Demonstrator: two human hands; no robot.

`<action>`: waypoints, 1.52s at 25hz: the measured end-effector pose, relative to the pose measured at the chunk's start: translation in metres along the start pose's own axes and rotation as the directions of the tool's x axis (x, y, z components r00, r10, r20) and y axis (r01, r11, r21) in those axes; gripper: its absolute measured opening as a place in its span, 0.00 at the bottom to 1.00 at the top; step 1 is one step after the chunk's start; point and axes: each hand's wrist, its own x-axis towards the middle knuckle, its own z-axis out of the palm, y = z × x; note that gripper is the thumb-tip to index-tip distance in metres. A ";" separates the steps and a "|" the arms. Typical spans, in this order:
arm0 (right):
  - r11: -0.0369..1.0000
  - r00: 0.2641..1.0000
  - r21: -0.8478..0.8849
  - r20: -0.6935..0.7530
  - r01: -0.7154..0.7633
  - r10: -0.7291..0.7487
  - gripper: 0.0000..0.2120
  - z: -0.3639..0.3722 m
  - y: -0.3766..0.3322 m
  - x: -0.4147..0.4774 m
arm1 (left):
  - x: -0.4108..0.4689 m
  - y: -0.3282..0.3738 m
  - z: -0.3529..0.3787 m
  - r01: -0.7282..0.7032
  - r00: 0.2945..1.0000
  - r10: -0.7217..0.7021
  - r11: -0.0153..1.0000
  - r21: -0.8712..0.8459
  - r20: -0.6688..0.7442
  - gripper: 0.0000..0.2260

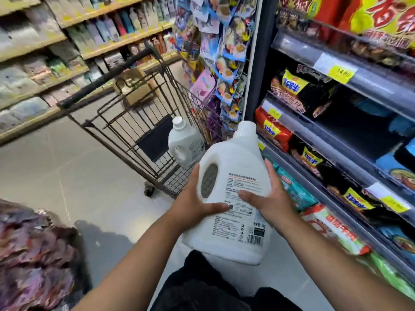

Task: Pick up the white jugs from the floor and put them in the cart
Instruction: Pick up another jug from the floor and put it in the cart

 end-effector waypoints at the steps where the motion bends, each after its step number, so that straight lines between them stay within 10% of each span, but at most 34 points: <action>1: 1.000 0.999 0.012 -0.033 -0.029 0.030 0.41 0.010 0.000 0.015 | 0.020 -0.002 -0.015 0.002 0.999 -0.003 1.000 0.016 0.045 0.57; 6: 0.986 0.978 0.069 -0.129 -0.153 0.161 0.57 0.068 0.006 0.097 | 0.126 -0.017 -0.088 0.009 0.973 -0.034 0.994 0.107 0.226 0.57; 15: 0.968 0.948 0.167 -0.231 -0.185 0.221 0.47 0.094 0.065 0.183 | 0.251 -0.064 -0.096 -0.030 0.926 -0.015 0.993 0.114 0.378 0.52; 38: 0.954 0.935 -0.270 -0.355 -0.130 0.027 0.63 0.105 0.220 0.279 | 0.391 -0.194 -0.031 -0.238 0.942 0.165 0.942 0.238 0.291 0.60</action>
